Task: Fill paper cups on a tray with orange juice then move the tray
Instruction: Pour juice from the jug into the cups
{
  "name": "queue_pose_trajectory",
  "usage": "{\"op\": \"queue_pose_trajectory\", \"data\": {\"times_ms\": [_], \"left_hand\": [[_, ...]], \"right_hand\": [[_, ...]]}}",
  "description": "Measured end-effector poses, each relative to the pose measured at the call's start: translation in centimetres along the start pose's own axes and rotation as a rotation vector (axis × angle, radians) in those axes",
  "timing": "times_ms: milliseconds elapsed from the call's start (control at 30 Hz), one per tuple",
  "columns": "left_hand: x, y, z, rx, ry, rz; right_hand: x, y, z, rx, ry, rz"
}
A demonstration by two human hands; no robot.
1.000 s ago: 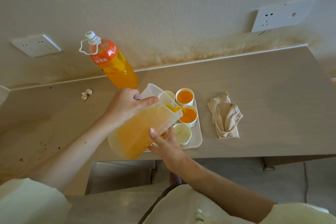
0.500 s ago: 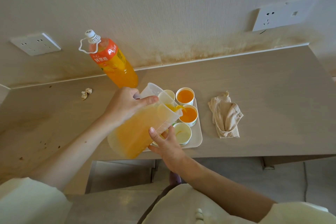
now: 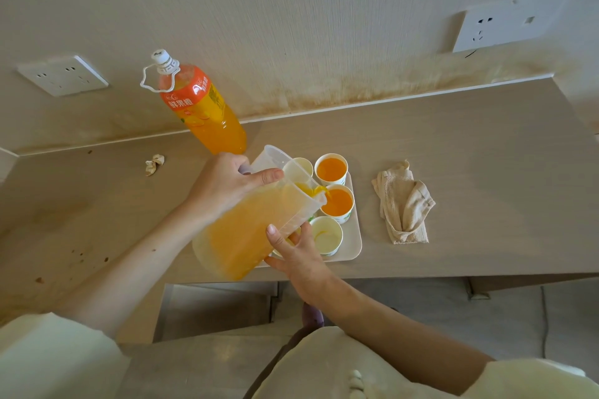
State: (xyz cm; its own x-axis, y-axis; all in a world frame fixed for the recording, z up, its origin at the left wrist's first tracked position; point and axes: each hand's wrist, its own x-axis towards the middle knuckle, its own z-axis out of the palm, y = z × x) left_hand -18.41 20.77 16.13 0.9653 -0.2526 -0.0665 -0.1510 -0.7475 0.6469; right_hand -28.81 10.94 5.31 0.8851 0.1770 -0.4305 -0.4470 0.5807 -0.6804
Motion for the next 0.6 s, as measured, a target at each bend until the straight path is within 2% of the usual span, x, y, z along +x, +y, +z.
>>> {"op": "queue_pose_trajectory", "data": {"times_ms": [200,600], "left_hand": [[-0.16,0.38,0.01,0.03,0.015,0.0],[-0.61,-0.1,-0.22,-0.064,0.068,0.019]], "right_hand": [[-0.07,-0.03,0.0,0.01,-0.006,-0.008],[0.17,-0.4,-0.4,-0.09,0.026,-0.068]]}}
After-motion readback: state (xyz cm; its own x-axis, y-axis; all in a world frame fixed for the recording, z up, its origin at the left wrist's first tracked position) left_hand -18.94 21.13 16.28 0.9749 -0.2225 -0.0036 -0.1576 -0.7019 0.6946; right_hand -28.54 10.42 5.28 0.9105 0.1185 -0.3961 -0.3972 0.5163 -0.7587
